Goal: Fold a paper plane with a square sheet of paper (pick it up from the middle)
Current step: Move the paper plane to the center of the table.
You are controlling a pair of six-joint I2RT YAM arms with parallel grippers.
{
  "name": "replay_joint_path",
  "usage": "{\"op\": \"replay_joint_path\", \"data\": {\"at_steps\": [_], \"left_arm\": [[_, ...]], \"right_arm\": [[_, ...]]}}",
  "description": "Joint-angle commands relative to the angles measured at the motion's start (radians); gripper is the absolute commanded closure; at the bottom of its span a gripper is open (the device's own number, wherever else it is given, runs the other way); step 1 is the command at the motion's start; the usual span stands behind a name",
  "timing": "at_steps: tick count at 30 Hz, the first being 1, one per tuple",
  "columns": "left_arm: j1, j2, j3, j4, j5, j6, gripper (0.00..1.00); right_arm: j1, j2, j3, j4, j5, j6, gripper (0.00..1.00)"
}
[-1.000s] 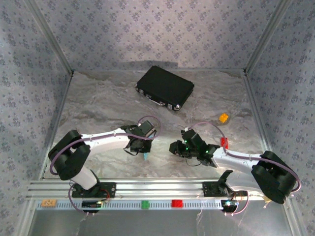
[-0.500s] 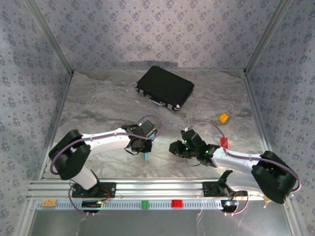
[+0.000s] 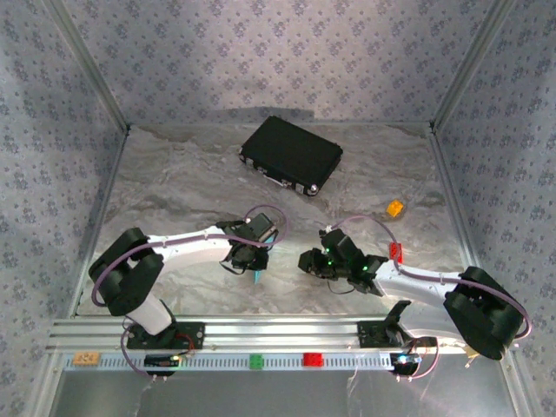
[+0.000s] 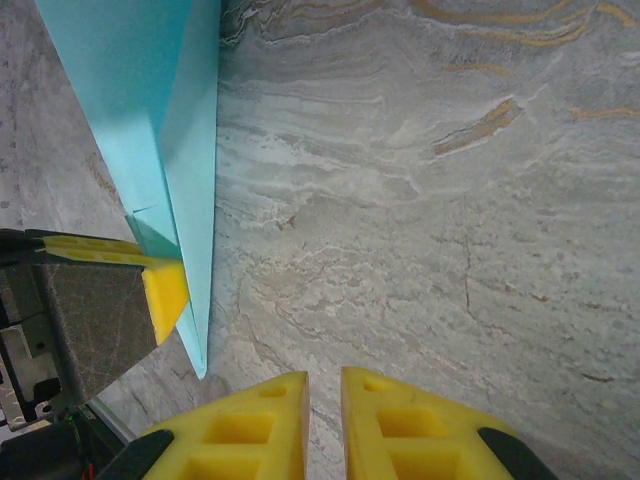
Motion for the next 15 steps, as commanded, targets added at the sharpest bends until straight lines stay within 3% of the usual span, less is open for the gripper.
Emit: {"op": "replay_joint_path", "data": {"at_steps": [1,15], "left_arm": [[-0.008,0.024,0.026,-0.01,0.0,0.006,0.86],[-0.011,0.045,0.026,-0.007,-0.011,0.006,0.85]], "right_arm": [[0.007,0.006,0.023,0.005,0.021,-0.008,0.83],[0.007,0.007,0.017,0.003,0.025,-0.007,0.82]]}}
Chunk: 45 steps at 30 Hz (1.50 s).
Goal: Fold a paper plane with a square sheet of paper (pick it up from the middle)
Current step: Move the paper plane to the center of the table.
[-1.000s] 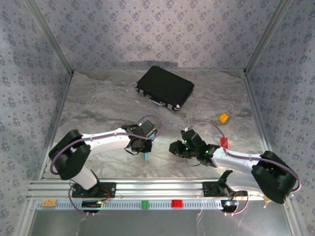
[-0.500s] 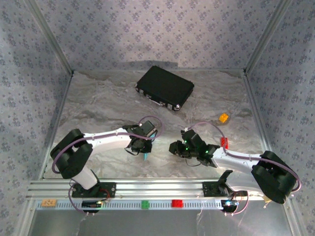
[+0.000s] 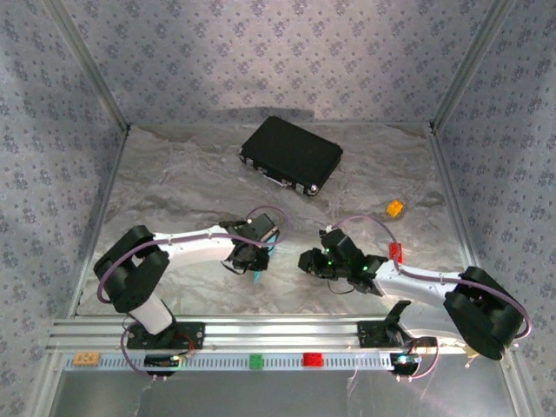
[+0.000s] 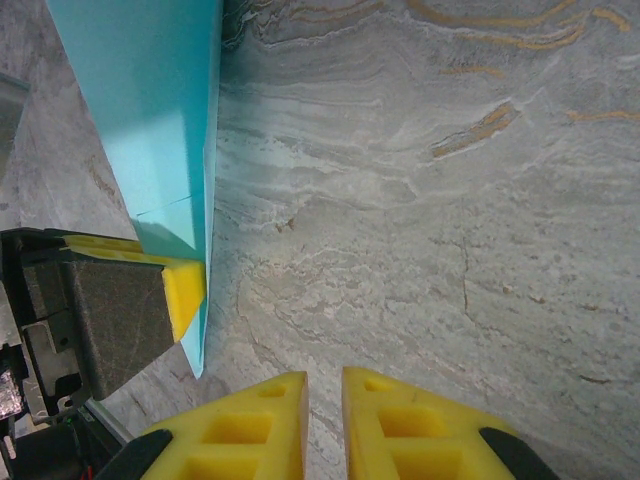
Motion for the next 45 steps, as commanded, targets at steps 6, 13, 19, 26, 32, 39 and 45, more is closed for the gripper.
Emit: {"op": "replay_joint_path", "data": {"at_steps": [6,13,19,26,32,39,45], "left_arm": [[-0.011,0.02,0.009,-0.004,-0.02,0.001,0.83],[-0.015,0.054,0.007,-0.01,-0.034,-0.016,0.81],[-0.043,0.092,0.033,-0.022,-0.049,-0.043,0.78],[-0.082,0.129,0.083,-0.044,-0.064,-0.085,0.74],[-0.098,0.149,0.123,-0.067,-0.068,-0.13,0.72],[-0.101,0.159,0.157,-0.083,-0.064,-0.166,0.71],[-0.11,0.138,0.195,-0.11,-0.067,-0.204,0.71]], "right_arm": [[0.005,0.012,0.017,0.006,0.024,-0.007,0.82],[0.006,0.016,0.017,0.006,0.022,-0.005,0.82],[0.002,0.013,0.012,0.004,0.017,-0.006,0.82],[-0.007,-0.017,-0.008,-0.006,0.013,-0.009,0.82],[-0.026,-0.072,-0.033,-0.033,0.005,-0.013,0.82],[-0.068,-0.155,-0.065,-0.072,-0.022,-0.025,0.81],[-0.096,-0.208,-0.069,-0.119,-0.042,-0.045,0.81]]}}
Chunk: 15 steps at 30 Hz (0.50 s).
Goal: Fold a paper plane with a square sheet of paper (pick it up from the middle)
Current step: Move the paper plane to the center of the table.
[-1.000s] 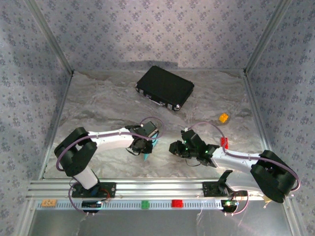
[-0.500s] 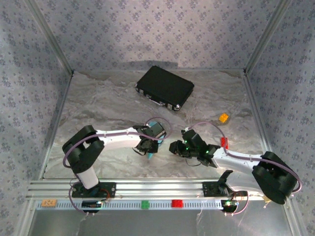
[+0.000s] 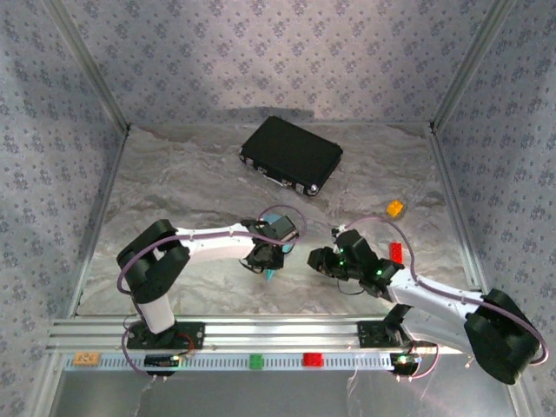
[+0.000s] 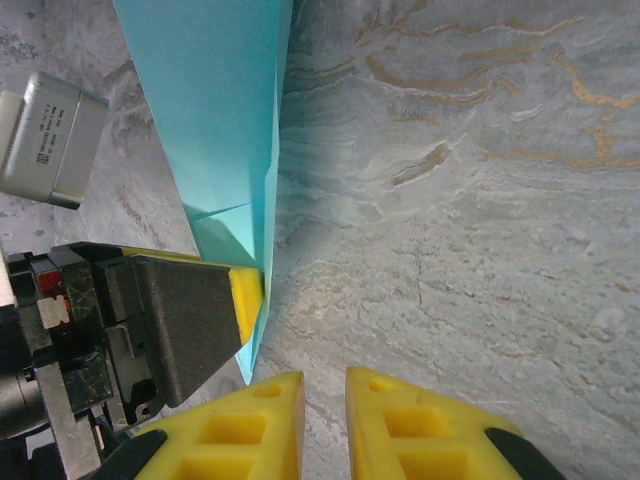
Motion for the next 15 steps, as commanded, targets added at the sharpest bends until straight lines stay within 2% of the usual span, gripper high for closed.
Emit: {"op": "replay_joint_path", "data": {"at_steps": [1,15], "left_arm": [[-0.017,-0.003,0.039,-0.054,0.01,-0.04,0.71],[-0.024,-0.067,0.05,-0.069,-0.001,-0.058,0.68]], "right_arm": [[-0.016,-0.028,-0.013,-0.051,-0.022,-0.026,0.81],[-0.036,-0.1,-0.033,-0.078,-0.017,-0.023,0.8]]}}
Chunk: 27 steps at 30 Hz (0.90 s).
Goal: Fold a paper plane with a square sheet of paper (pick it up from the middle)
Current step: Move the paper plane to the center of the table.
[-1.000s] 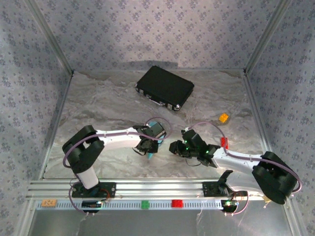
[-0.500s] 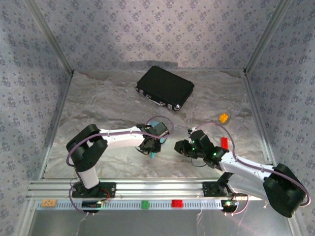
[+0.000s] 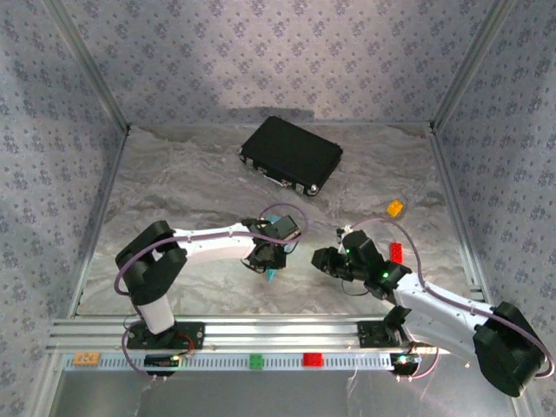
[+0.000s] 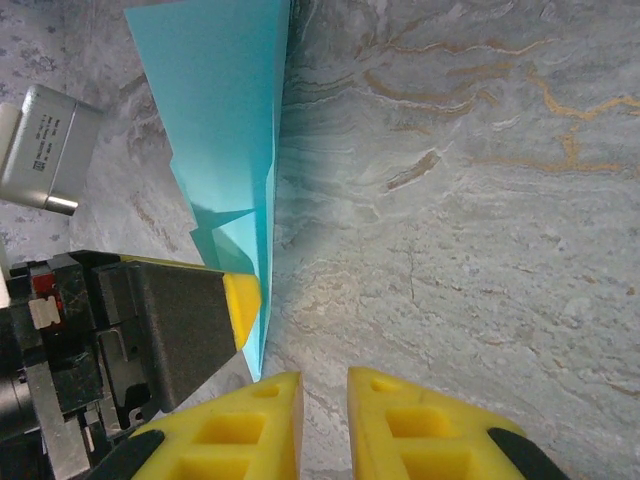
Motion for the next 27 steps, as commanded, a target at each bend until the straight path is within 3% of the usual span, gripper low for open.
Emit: {"op": "replay_joint_path", "data": {"at_steps": [1,6,12,21,27], "left_arm": [[-0.01,-0.058,0.022,-0.04,0.0,-0.014,0.68],[-0.016,-0.129,0.014,-0.035,-0.024,-0.007,0.64],[0.0,-0.3,-0.037,-0.041,-0.136,0.033,0.57],[0.162,-0.549,-0.229,0.029,-0.082,0.088,0.56],[0.253,-0.628,-0.305,0.037,-0.051,0.111,0.56]], "right_arm": [[-0.01,-0.02,-0.014,-0.041,-0.002,-0.015,0.8],[-0.024,-0.029,-0.009,-0.06,-0.005,-0.023,0.79],[-0.063,-0.074,0.018,-0.137,-0.002,-0.055,0.78],[-0.122,-0.137,0.049,-0.207,0.001,-0.091,0.73],[-0.175,-0.154,0.136,-0.372,0.095,-0.177,0.58]]}}
